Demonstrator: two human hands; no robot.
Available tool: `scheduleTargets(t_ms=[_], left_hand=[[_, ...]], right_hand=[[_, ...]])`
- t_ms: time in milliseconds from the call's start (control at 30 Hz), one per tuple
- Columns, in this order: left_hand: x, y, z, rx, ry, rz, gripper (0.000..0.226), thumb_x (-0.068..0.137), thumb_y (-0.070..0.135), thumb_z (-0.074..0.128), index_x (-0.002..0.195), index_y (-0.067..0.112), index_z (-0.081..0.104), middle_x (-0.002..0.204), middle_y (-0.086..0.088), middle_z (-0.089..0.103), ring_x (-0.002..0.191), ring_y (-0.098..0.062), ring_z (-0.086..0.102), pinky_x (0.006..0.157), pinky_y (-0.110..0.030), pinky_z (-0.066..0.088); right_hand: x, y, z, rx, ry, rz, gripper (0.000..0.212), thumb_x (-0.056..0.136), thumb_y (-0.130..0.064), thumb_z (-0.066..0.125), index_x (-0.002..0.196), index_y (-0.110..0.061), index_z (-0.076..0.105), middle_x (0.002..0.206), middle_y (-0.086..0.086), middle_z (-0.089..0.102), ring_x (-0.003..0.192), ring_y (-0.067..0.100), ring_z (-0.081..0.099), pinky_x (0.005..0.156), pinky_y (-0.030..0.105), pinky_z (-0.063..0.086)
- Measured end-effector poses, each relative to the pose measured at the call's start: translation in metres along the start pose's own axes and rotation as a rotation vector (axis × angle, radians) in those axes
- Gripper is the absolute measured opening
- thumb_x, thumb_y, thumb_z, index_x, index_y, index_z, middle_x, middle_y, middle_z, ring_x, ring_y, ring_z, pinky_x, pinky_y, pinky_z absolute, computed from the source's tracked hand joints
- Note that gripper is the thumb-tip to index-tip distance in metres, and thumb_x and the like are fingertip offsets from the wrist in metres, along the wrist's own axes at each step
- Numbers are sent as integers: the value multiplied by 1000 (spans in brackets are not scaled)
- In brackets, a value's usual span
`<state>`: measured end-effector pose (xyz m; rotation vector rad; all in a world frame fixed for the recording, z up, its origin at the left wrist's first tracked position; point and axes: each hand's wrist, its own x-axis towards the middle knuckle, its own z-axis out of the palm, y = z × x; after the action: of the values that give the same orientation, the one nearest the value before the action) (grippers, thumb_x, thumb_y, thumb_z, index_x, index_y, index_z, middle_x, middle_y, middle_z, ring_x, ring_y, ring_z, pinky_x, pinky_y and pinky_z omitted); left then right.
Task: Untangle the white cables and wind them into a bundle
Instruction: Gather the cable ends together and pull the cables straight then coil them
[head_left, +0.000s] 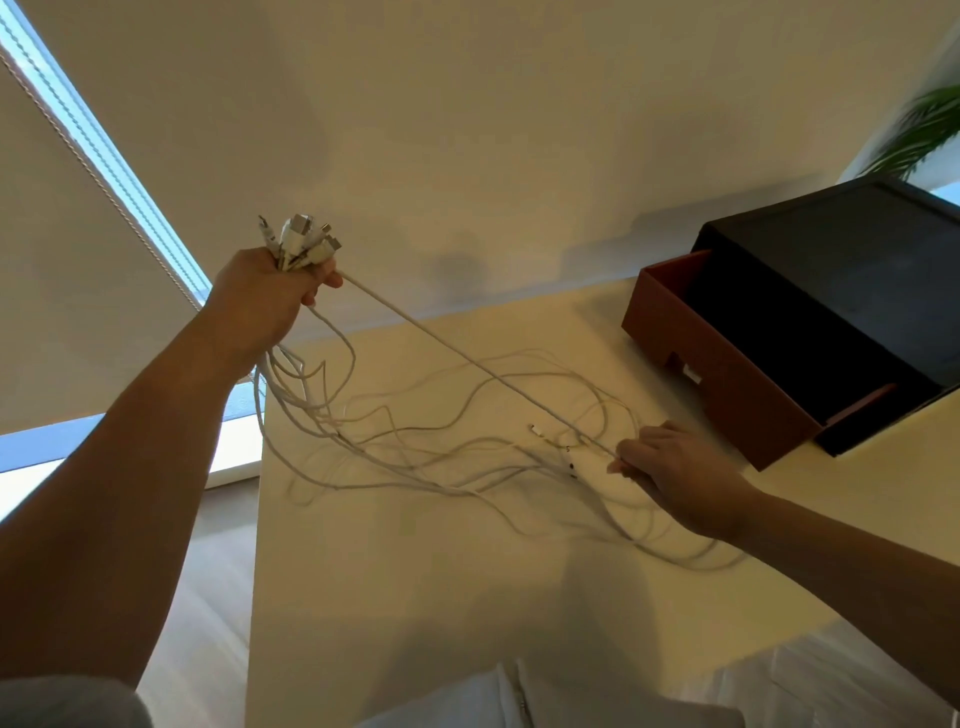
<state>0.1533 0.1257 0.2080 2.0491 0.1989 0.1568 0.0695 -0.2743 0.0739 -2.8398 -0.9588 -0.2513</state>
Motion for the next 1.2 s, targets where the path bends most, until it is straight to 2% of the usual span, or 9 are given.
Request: scheduleTargets(t_ms=[67, 200, 267, 367, 467, 633, 767, 900, 1200], left_hand=[[-3, 0, 5, -16, -15, 0, 21, 94, 29, 58, 77, 23, 69, 43, 18, 51, 40, 3, 44, 55, -24, 29], [-7, -7, 10, -56, -18, -31, 23, 94, 34, 58, 77, 24, 69, 48, 13, 48, 53, -6, 40, 53, -25, 28], [-9, -12, 9, -80, 0, -58, 23, 94, 36, 58, 77, 24, 69, 57, 6, 44, 53, -10, 35, 51, -25, 26], [-10, -20, 4, -55, 32, -80, 23, 94, 34, 58, 76, 24, 68, 62, 1, 44, 53, -11, 36, 51, -25, 27], [-9, -28, 0, -19, 73, -94, 23, 93, 35, 58, 74, 26, 68, 64, 1, 48, 55, -12, 39, 54, -25, 28], [-6, -31, 3, -21, 90, -114, 21, 93, 34, 58, 79, 23, 69, 66, 2, 50, 54, -11, 38, 54, -24, 28], [-2, -28, 5, -35, 96, -108, 21, 93, 33, 58, 77, 25, 67, 66, 3, 51, 54, -10, 39, 54, -24, 29], [0, -25, 3, -38, 103, -102, 21, 93, 35, 58, 78, 23, 68, 66, 3, 50, 53, -11, 38, 53, -24, 28], [1, -11, 12, 46, 149, -51, 20, 94, 32, 56, 90, 18, 68, 68, 6, 52, 58, -6, 44, 56, -18, 33]], right_hand=[[0, 2, 2, 47, -73, 119, 43, 99, -47, 27, 75, -22, 53, 63, -7, 53, 63, 18, 55, 63, 26, 33], [6, -1, 7, 313, -169, 394, 31, 101, -21, 41, 72, -26, 46, 74, -16, 55, 86, 14, 59, 61, 20, 33], [8, -9, 6, 415, -125, 456, 30, 102, -21, 40, 73, -26, 48, 70, -16, 52, 74, 10, 53, 59, 16, 32], [12, -24, 0, 766, -13, 541, 30, 102, -25, 37, 77, -20, 53, 64, -7, 45, 60, 13, 40, 61, 30, 33], [13, -29, -15, 1106, 41, 573, 34, 100, -24, 36, 76, -10, 55, 63, -2, 36, 58, 10, 33, 61, 30, 30], [2, -33, -20, 744, -222, 366, 22, 99, -17, 47, 91, -22, 66, 69, -15, 52, 62, 4, 45, 61, 17, 35], [-4, -34, -16, 576, -99, 259, 17, 92, -21, 58, 104, -19, 71, 86, -22, 62, 81, 1, 59, 72, 19, 46], [-5, -32, -21, 322, -14, 39, 45, 93, -49, 45, 103, -15, 73, 90, -6, 67, 83, 10, 60, 69, 23, 49], [-3, -39, -19, 0, -8, -226, 32, 96, -32, 42, 91, -19, 71, 83, -4, 64, 75, 16, 56, 66, 28, 50]])
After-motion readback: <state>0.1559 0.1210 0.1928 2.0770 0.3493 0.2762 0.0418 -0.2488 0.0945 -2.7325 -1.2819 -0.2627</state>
